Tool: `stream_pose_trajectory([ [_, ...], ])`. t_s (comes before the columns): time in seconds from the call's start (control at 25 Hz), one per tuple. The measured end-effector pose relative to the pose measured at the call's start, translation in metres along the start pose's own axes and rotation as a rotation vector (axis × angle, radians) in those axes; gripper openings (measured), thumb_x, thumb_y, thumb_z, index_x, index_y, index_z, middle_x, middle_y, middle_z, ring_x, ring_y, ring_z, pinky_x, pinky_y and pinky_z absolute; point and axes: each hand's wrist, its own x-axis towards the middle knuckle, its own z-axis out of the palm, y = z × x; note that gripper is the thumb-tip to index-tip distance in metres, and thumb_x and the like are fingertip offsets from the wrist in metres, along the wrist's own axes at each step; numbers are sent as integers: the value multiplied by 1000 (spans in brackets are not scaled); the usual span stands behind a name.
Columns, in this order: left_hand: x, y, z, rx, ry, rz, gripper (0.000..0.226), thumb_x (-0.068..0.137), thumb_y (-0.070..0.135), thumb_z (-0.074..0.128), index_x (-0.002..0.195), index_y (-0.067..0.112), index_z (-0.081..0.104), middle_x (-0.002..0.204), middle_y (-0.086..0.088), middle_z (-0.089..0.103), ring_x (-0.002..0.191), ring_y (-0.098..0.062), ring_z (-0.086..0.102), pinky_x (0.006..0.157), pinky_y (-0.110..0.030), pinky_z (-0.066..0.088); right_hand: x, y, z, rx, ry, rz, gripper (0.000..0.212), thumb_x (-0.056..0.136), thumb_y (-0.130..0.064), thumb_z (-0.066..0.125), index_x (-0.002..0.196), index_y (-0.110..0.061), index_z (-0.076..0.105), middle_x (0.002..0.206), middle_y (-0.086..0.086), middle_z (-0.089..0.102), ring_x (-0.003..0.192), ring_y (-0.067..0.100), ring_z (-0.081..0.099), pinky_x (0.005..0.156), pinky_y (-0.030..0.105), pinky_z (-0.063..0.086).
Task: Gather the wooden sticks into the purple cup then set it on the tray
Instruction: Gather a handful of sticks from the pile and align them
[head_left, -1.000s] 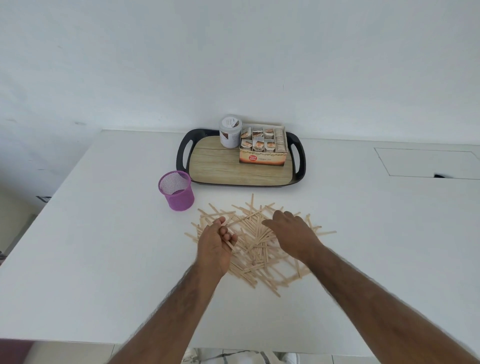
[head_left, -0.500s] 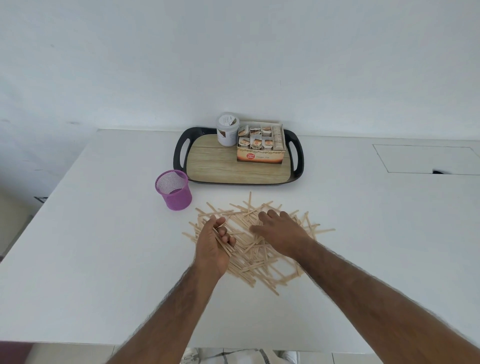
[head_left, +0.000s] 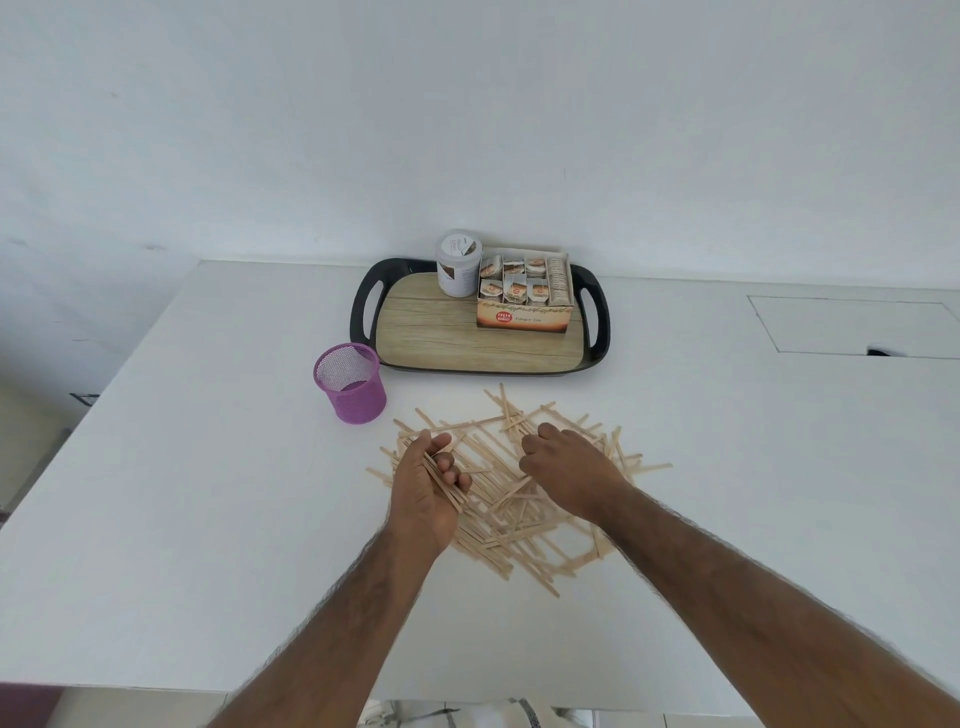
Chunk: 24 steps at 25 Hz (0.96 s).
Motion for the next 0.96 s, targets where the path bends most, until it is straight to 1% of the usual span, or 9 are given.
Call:
stream_pose_trajectory([
  [0.08,0,0,0,-2,-4,2,28,104,32,53,90,9,63,53,3,43,41,-9,40,46,-24,40,2,3,-2,29,-6,14,26,87,5,56,93,-16,70,91,0,64,94,21,51,74,37,50],
  [0.2,0,0,0,4,-7,9,27,104,31,52,91,9,62,54,3,43,42,-9,39,46,-24,40,4,7,-8,130,9,57,21,94,-6,61,103,-19,74,91,-2,71,98,19,53,79,38,52],
  [0.32,1,0,1,11,-8,17,28,105,30,51,90,10,63,54,4,43,42,-8,39,46,-24,40,6,13,-15,250,46,109,13,97,-14,63,101,-20,74,91,-3,70,99,18,58,76,37,52],
  [0.4,0,-1,2,21,-2,20,27,105,29,50,90,10,63,54,4,43,43,-8,39,46,-24,41,8,16,-16,258,44,113,16,97,-11,61,103,-20,73,93,-3,67,96,18,61,74,35,51],
  [0.52,-1,-1,3,26,3,24,26,106,27,50,91,10,63,55,3,43,44,-8,39,47,-24,40,11,15,-16,218,-9,96,29,97,-4,57,116,-20,71,102,-1,65,97,18,62,73,30,46],
  [0.68,-3,0,3,26,6,33,24,106,24,49,92,9,63,55,3,42,43,-9,38,46,-24,40,14,11,-15,132,-46,66,27,92,5,51,102,-13,69,98,3,59,93,22,60,76,34,46],
  [0.8,-3,1,1,32,13,49,25,107,22,47,93,9,63,55,3,43,44,-9,38,46,-24,40,17,11,-19,119,-19,100,23,98,-5,53,104,-18,70,101,0,62,91,20,61,85,37,44],
  [0.88,-2,1,0,43,23,59,27,109,21,44,96,9,64,57,3,45,45,-8,40,46,-24,41,19,12,-25,200,2,147,20,102,-13,53,103,-18,72,97,-2,65,85,20,62,81,36,44],
  [0.96,-1,-1,1,43,15,63,29,111,20,40,102,8,65,61,2,52,48,-9,46,48,-25,45,20,14,-35,341,27,225,19,102,-17,56,94,-15,73,82,-4,64,74,20,59,71,35,42],
])
